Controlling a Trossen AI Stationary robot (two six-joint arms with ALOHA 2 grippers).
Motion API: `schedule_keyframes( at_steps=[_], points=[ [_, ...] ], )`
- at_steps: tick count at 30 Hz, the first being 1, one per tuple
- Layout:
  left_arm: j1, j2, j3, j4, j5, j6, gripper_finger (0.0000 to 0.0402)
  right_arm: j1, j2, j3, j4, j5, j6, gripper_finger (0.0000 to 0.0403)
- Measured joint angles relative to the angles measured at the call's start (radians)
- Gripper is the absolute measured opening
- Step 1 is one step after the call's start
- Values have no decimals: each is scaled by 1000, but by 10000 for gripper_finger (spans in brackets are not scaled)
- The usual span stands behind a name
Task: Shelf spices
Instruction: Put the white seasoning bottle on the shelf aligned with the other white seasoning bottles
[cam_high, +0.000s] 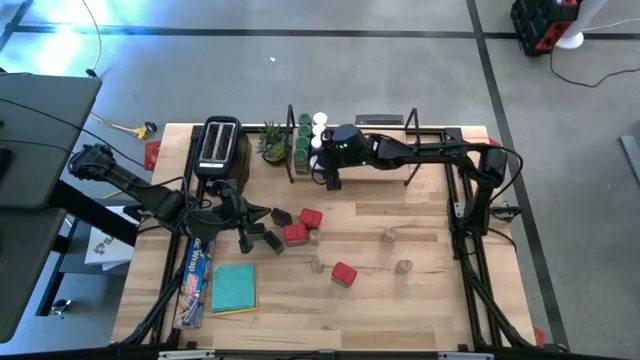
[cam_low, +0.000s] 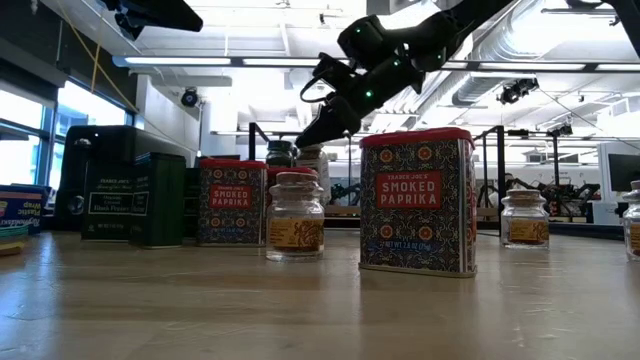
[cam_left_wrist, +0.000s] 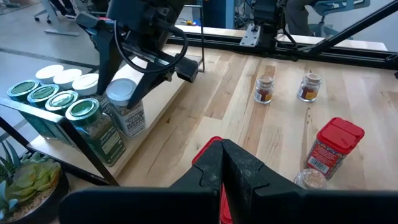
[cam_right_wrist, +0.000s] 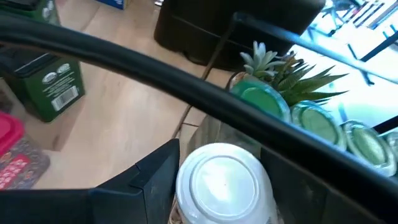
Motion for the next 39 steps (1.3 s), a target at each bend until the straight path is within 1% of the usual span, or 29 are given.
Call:
schedule_keyframes(
  at_steps=[8,13,17,21,25,27,30,32,34,39],
  points=[
    [0,0,0,0,0,1,3,-10,0,21,5,40,-32,220],
    [0,0,0,0,0,1,3,-7,-8,21,3,109,-41,221],
    [0,0,0,-2,0,1,3,26,-68,21,-30,182,-37,221],
    [0,0,0,-2,0,0,3,74,-149,22,-116,266,18,221],
    [0,0,0,-3,0,0,3,99,-183,21,-235,269,145,216],
    [0,0,0,-2,0,0,3,90,-174,19,-313,266,197,201],
    [0,0,0,-2,0,0,3,57,-126,17,-366,276,286,159],
    [0,0,0,-2,1,0,3,32,-88,17,-366,268,333,125],
    [0,0,0,-2,0,0,3,9,-45,17,-351,233,368,91],
    [0,0,0,-3,0,0,3,-17,36,16,-310,225,395,20]
  ],
)
